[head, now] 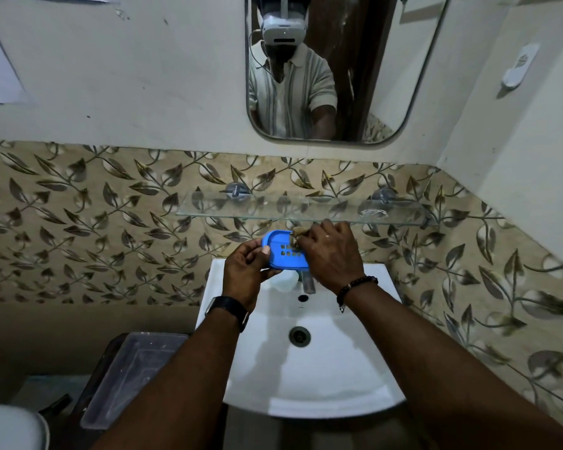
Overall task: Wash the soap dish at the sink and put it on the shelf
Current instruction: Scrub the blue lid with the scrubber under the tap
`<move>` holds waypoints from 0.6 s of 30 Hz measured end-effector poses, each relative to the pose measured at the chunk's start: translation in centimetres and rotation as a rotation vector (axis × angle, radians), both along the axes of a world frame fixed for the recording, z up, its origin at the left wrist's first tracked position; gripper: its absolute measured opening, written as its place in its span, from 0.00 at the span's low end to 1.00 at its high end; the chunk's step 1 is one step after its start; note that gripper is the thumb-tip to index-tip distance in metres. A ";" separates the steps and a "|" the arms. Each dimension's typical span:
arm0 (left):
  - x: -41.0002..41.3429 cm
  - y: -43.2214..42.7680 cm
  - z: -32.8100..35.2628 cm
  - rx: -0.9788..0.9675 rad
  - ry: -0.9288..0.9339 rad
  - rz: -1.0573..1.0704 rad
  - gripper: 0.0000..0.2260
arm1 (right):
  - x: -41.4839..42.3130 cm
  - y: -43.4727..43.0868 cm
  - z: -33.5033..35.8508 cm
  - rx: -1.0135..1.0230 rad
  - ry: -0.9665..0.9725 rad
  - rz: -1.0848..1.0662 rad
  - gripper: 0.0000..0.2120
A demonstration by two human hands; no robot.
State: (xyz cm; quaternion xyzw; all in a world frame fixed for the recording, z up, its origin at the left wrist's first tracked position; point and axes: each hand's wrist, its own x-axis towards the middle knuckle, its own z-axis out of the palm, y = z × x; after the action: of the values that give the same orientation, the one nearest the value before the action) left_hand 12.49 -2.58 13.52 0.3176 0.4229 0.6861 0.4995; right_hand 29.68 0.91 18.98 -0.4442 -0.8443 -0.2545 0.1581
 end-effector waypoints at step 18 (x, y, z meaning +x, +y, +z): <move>2.2 0.0 0.5 0.006 -0.062 0.020 0.04 | -1.7 -1.5 -1.1 -0.181 0.324 0.017 0.07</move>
State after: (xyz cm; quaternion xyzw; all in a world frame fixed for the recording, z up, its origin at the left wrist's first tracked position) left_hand 14.64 -2.54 14.04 0.2934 0.4083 0.7019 0.5046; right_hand 27.96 -0.59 17.86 -0.4848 -0.8309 -0.1015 0.2536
